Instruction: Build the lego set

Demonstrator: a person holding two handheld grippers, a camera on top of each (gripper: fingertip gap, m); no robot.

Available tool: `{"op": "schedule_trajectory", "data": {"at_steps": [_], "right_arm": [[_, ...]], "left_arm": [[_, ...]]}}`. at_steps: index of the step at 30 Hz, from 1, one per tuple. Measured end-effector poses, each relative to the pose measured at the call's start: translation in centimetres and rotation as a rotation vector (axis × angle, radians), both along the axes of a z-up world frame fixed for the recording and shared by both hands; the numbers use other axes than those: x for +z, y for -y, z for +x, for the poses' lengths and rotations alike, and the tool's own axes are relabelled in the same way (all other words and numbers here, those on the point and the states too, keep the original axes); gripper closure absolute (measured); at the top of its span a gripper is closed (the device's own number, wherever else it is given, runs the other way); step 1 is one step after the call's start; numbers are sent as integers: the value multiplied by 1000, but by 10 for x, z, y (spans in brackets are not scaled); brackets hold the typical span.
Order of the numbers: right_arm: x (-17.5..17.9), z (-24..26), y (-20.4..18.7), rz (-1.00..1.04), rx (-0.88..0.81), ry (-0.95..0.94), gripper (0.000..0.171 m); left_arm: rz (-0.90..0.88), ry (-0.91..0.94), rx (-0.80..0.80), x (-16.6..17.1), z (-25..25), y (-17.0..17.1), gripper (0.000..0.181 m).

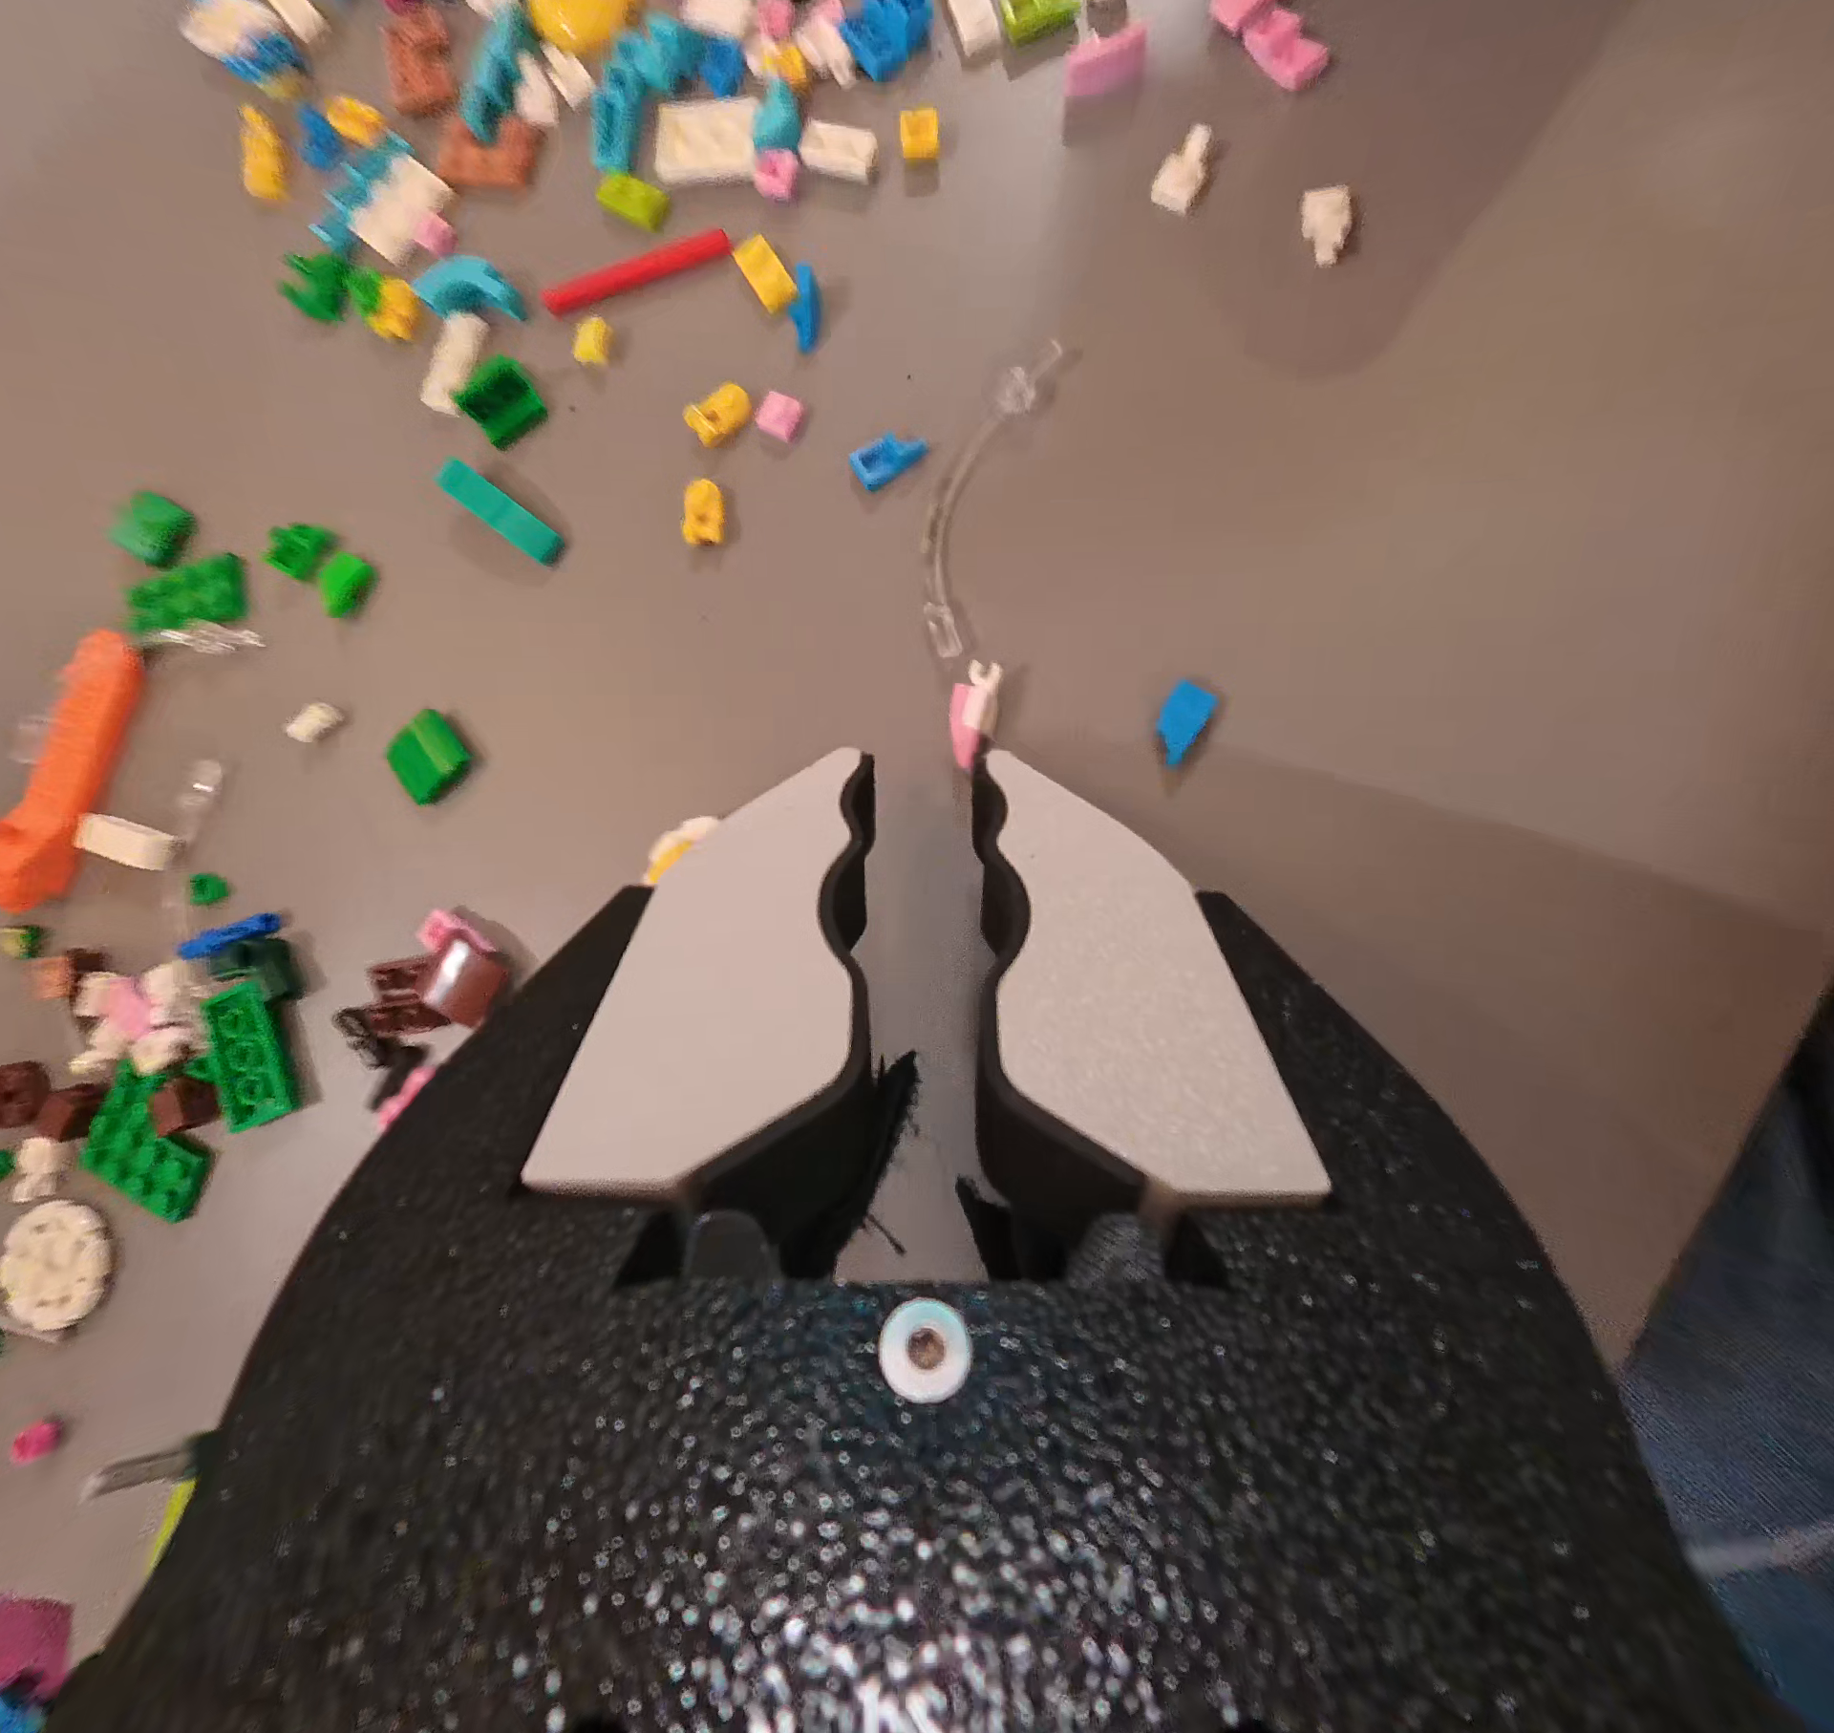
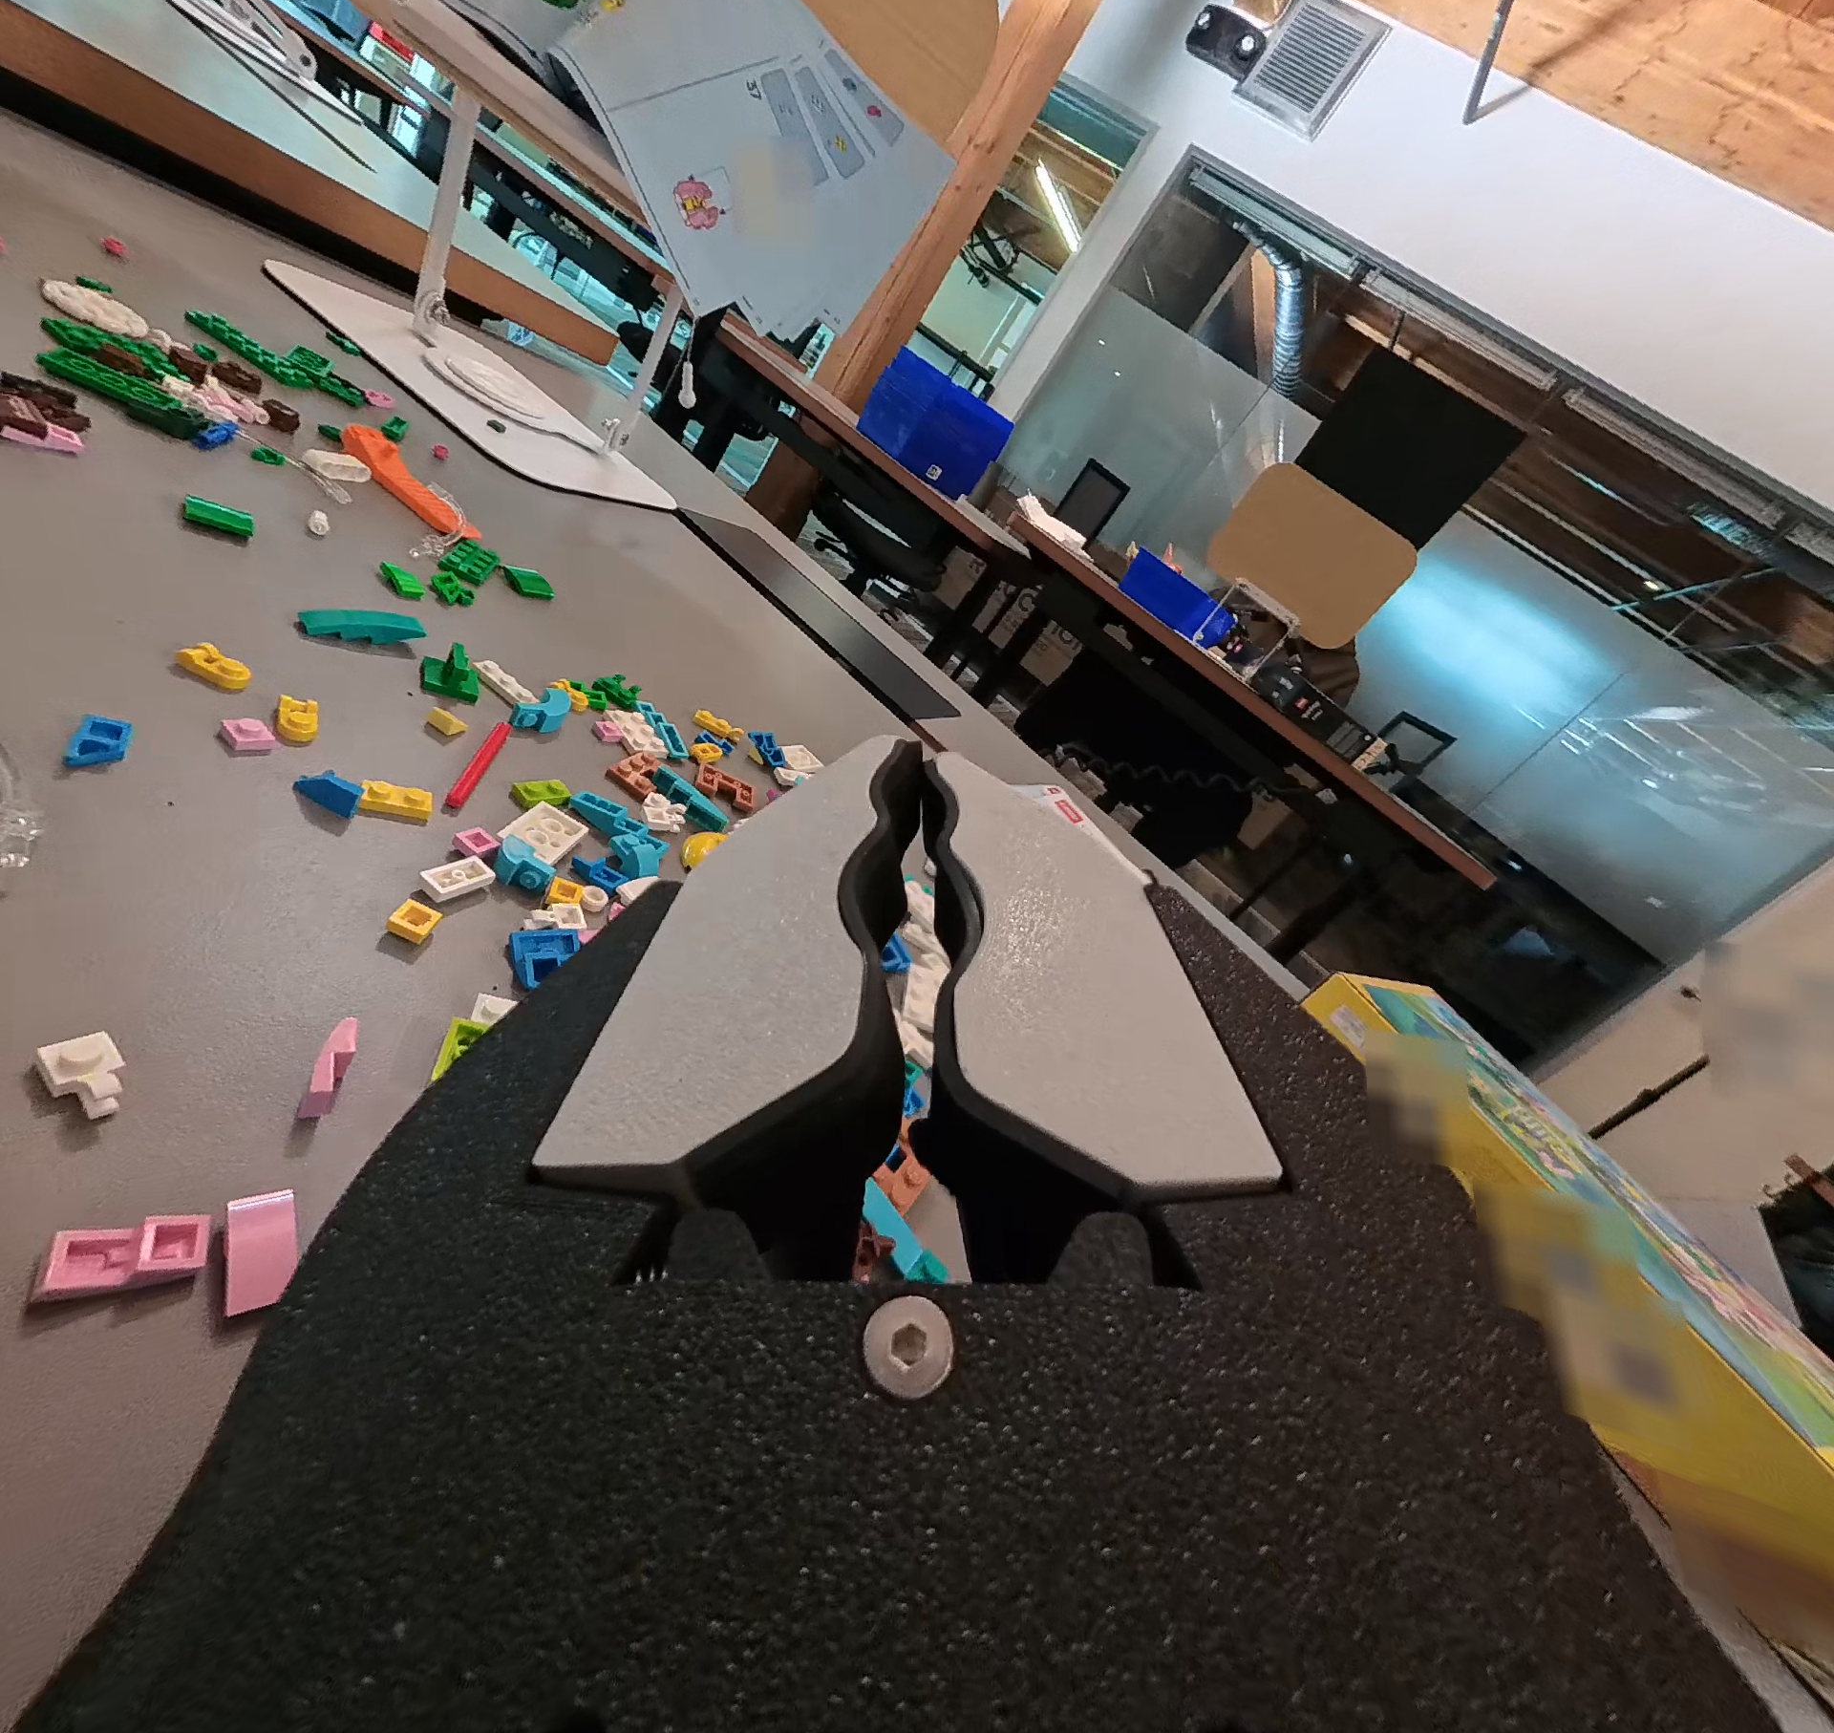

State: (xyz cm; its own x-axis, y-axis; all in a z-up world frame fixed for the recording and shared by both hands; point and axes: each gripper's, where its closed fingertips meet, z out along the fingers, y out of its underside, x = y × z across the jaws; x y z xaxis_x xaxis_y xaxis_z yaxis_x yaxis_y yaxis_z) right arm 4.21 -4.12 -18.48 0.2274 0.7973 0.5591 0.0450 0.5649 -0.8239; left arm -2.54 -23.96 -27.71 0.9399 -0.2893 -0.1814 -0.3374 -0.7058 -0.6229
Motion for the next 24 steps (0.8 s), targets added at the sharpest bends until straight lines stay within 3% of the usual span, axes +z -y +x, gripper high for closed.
{"op": "schedule_trajectory", "data": {"at_steps": [1,5,9,11,15,24], "right_arm": [[1,0,1,1,4,-3,171],[3,1,7,4,37,-9,171],[1,-1,12,4,63,3,171],[1,0,9,-1,48,5,171],[3,4,-4,-55,6,-11,171],[1,4,-6,-89,15,-5,171]], "left_arm": [[61,-28,10,7,-3,-6,163],[506,-259,99,55,-28,-28,169],[837,-499,133,83,-33,-19,181],[881,-619,135,91,-30,-12,181],[890,-687,102,90,-20,-11,181],[1037,-441,160,109,-29,3,181]]}}
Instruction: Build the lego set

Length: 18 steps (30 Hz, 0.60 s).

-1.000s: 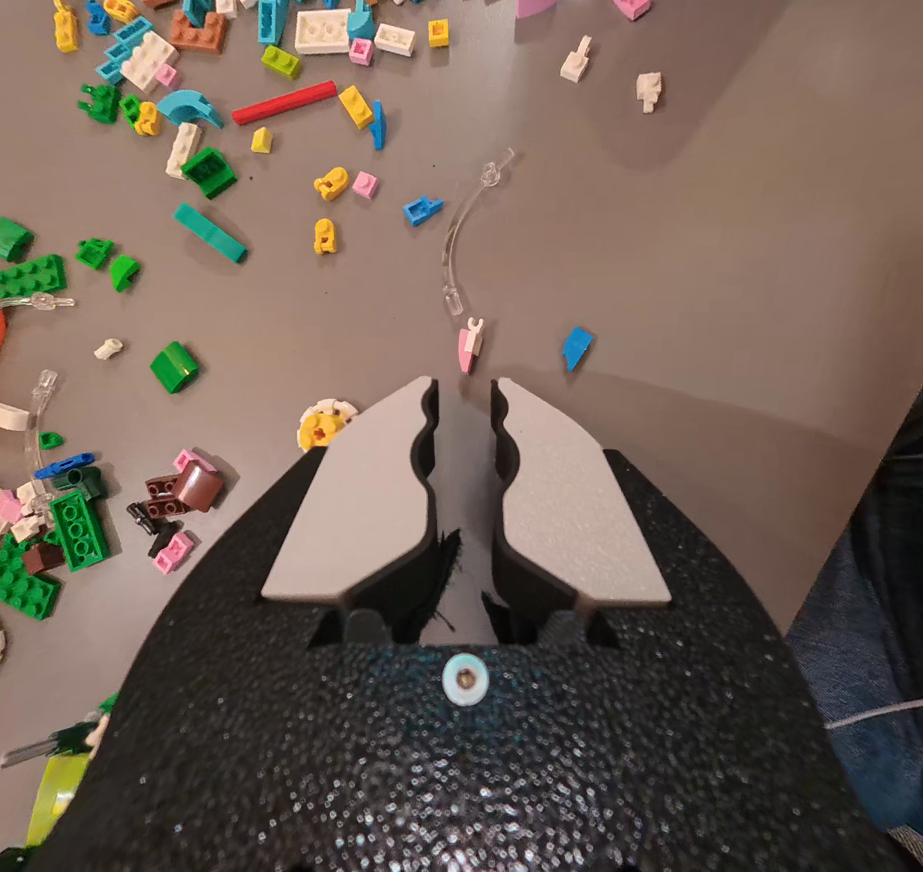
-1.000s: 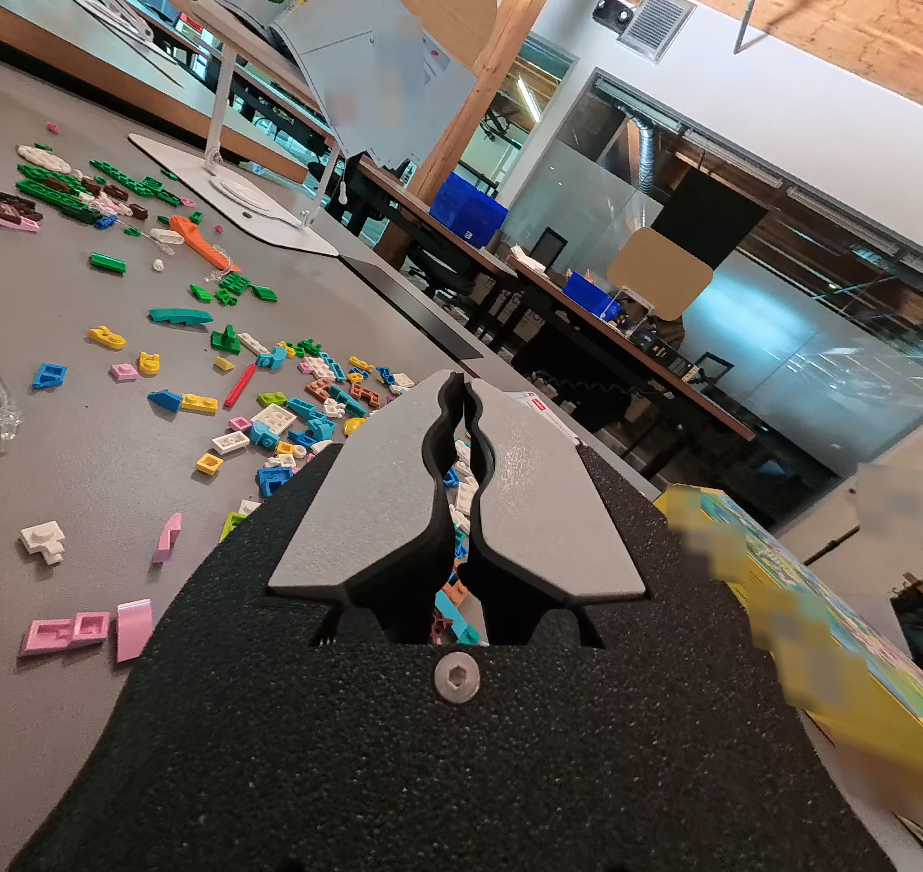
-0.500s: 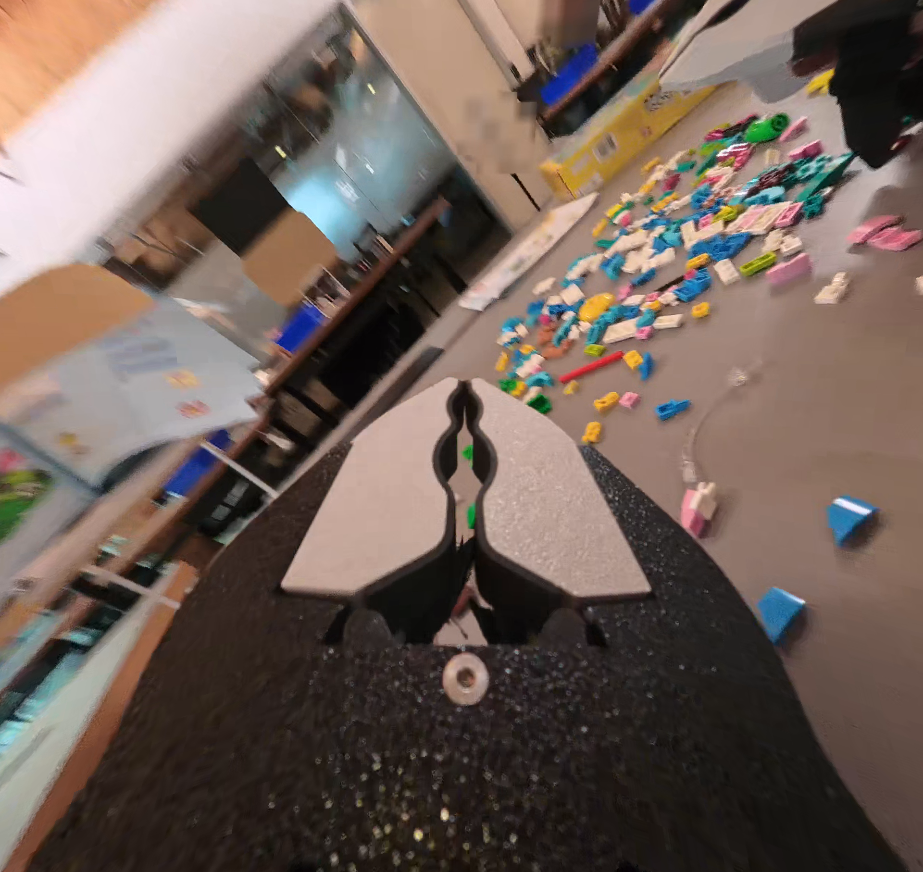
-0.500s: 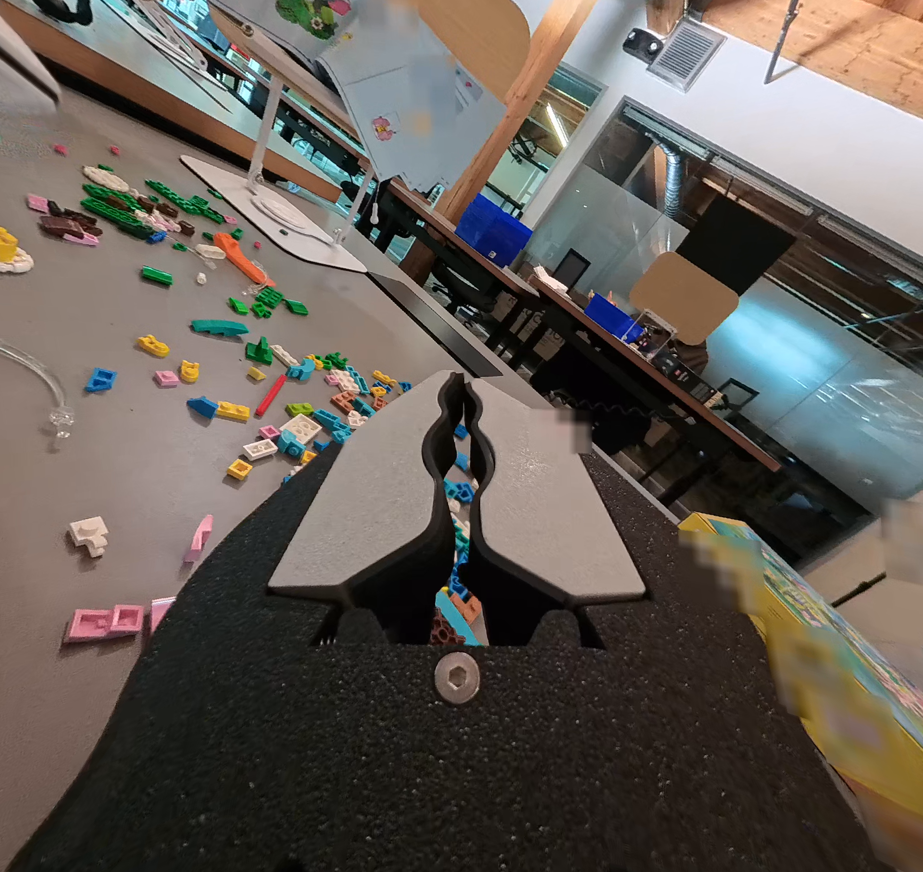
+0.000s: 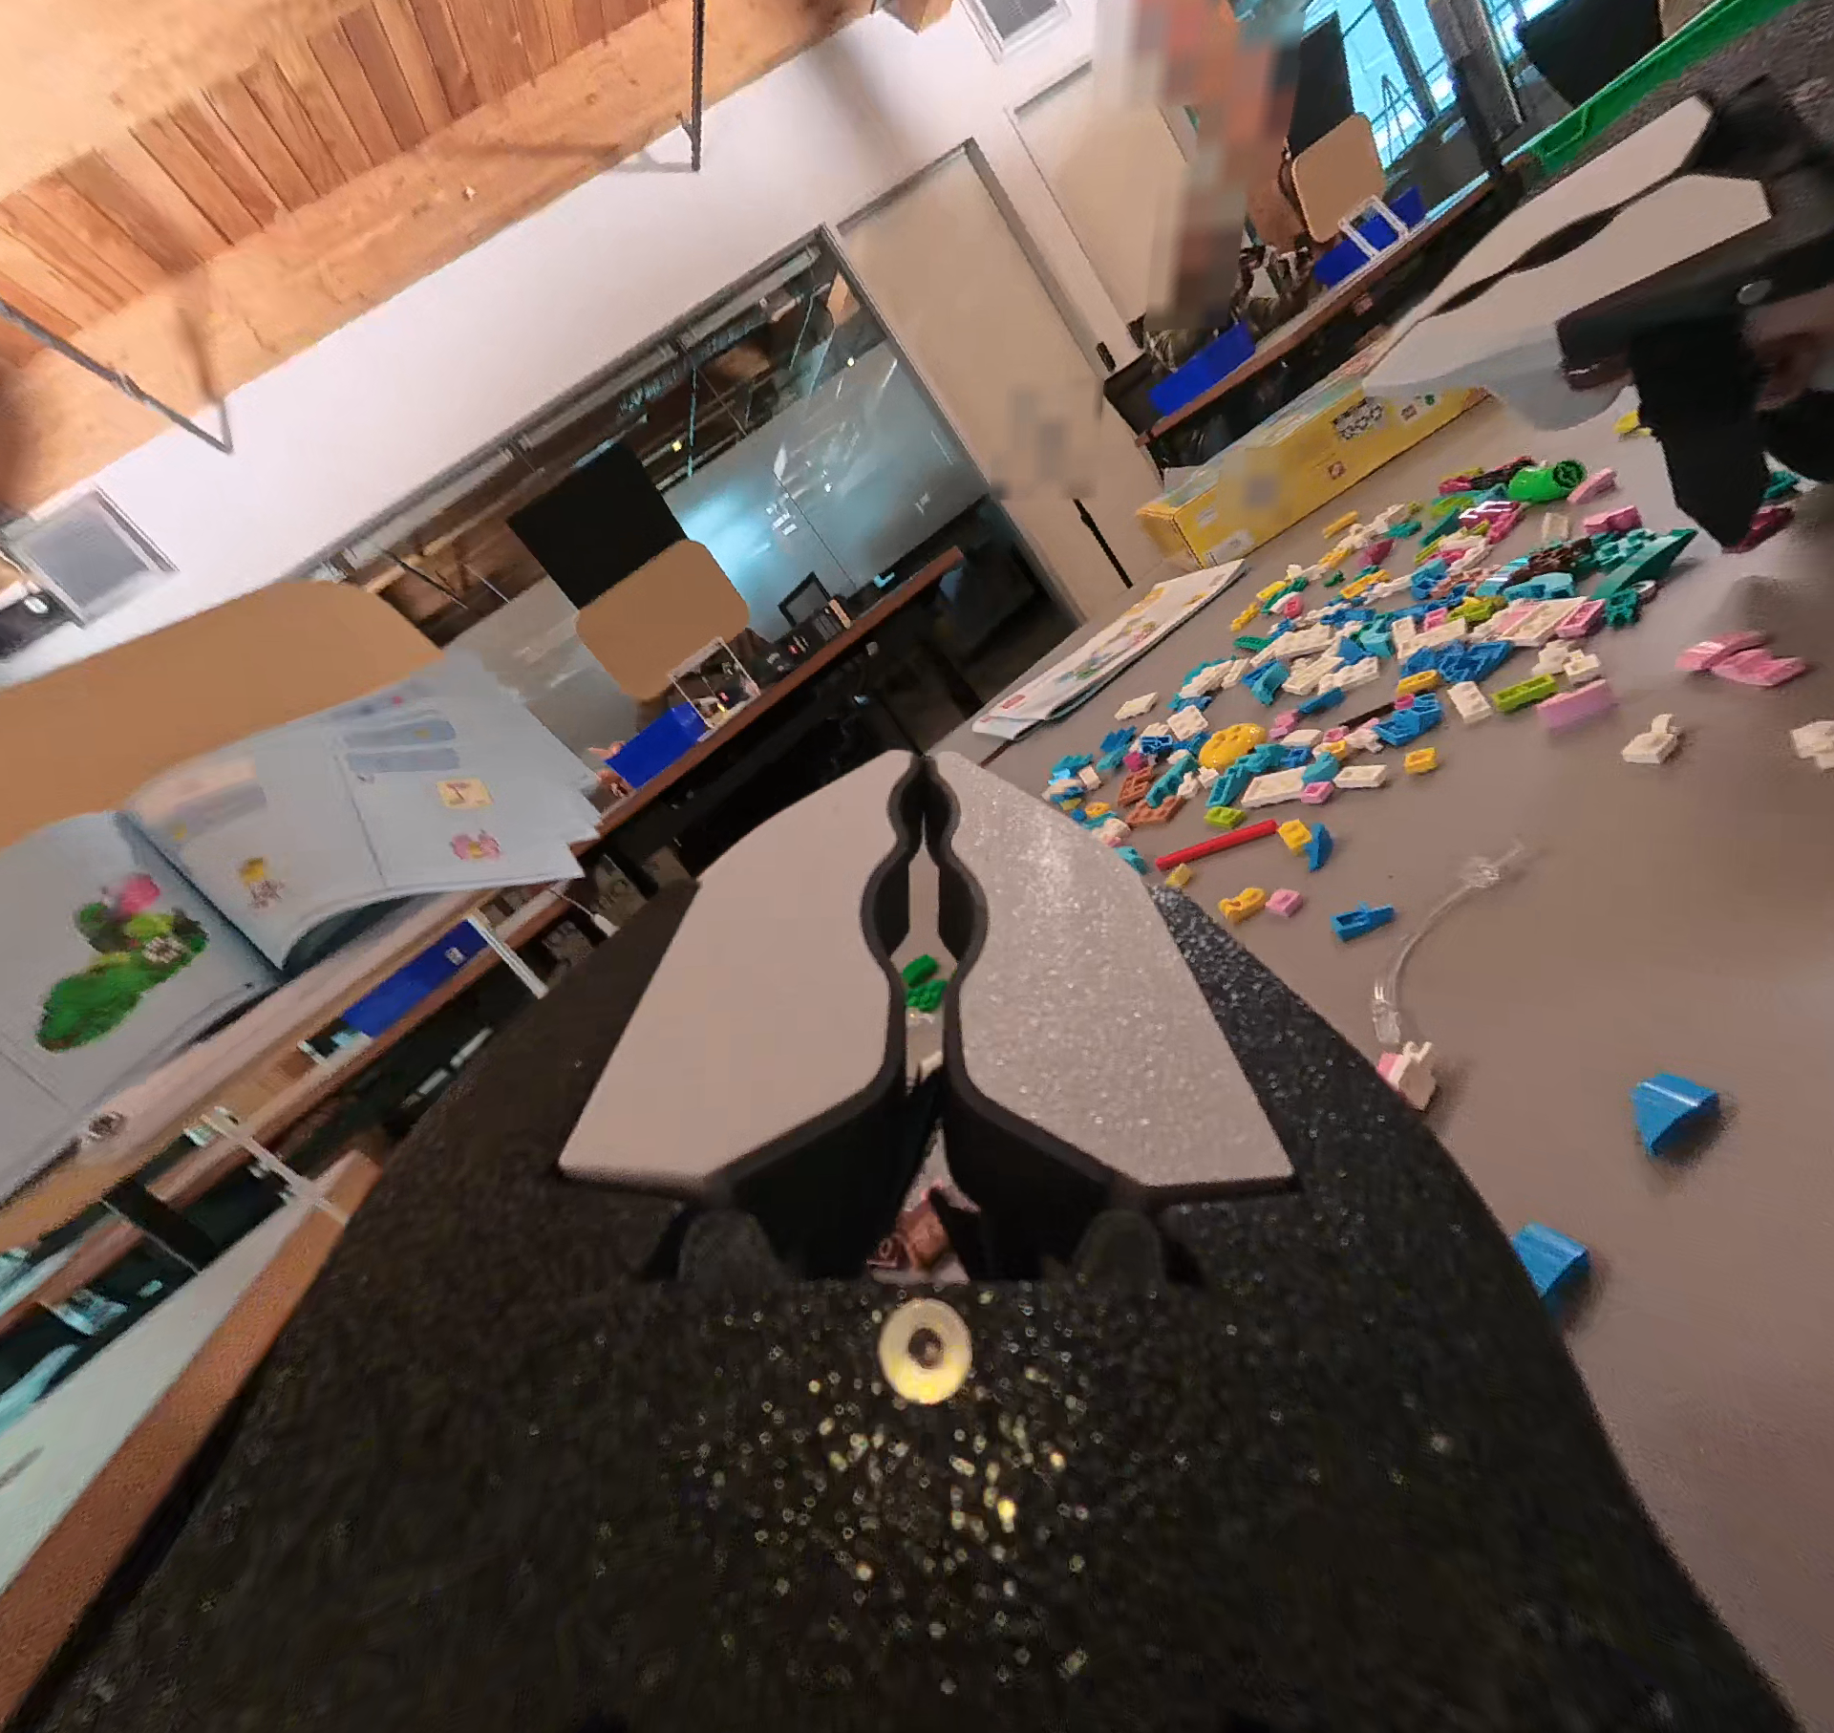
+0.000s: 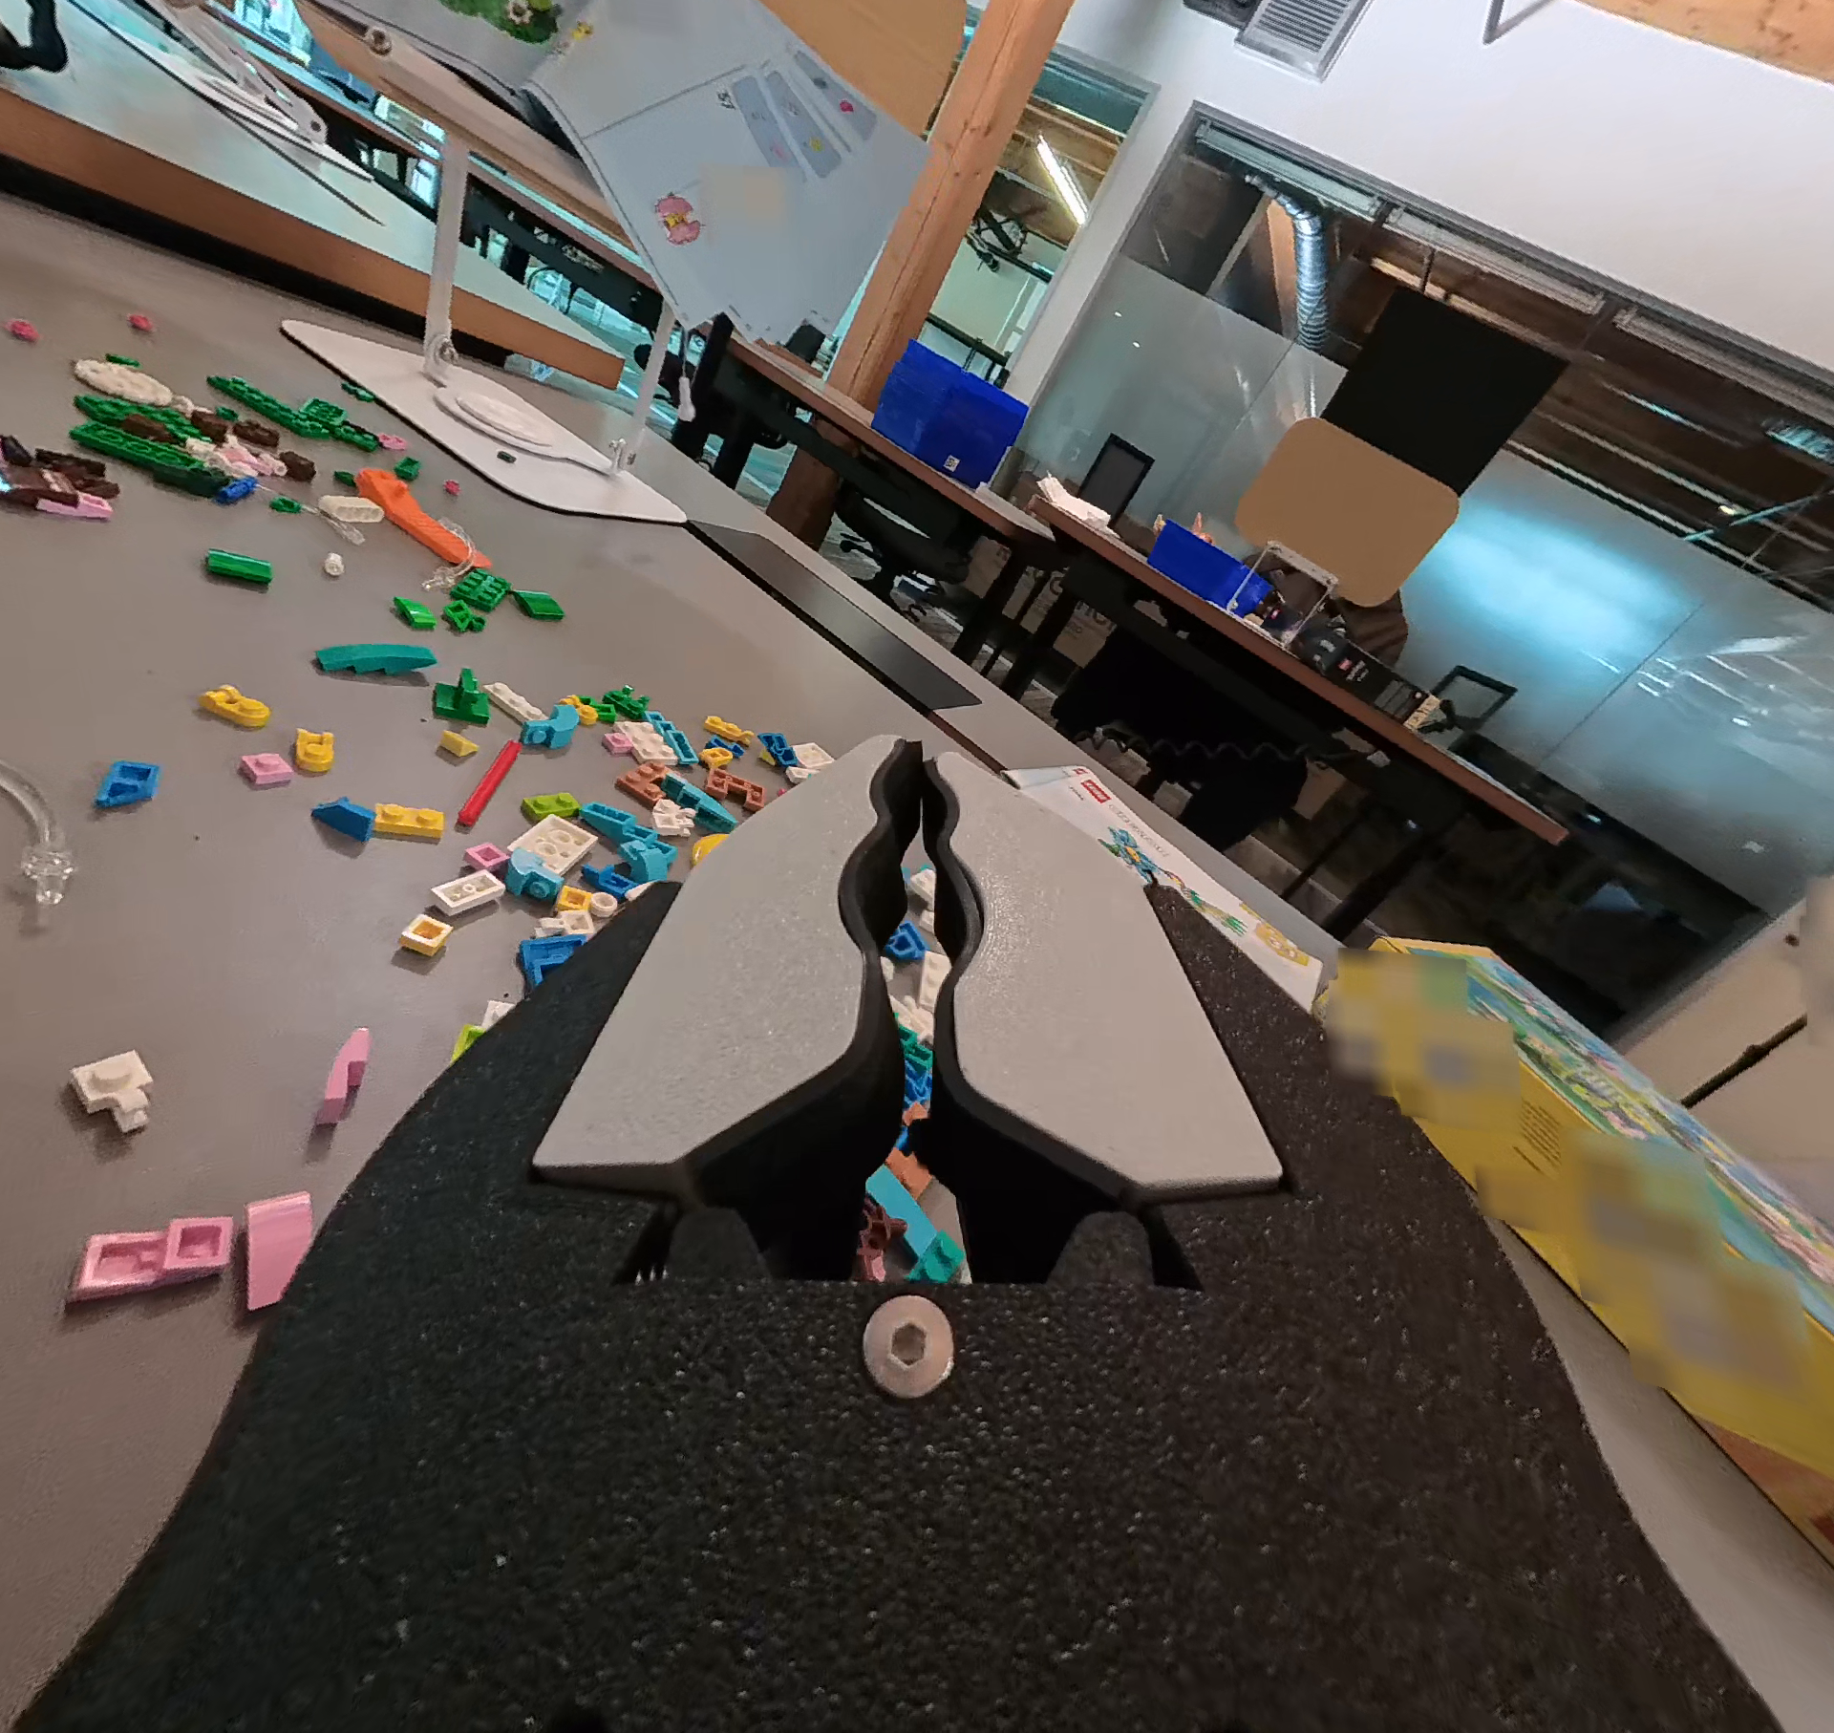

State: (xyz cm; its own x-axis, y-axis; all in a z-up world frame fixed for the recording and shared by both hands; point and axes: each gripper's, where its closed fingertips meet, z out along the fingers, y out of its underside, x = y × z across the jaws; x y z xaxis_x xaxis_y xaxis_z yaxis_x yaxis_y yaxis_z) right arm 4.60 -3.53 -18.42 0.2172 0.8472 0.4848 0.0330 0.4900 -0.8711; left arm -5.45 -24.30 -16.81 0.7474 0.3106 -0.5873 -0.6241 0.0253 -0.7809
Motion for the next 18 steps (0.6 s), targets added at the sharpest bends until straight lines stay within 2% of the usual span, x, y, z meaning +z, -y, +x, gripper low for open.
{"op": "schedule_trajectory", "data": {"at_steps": [18], "right_arm": [[-5,-3,4,29,16,33,171]], "left_arm": [[-59,86,-22,-11,-6,-6,181]]}}
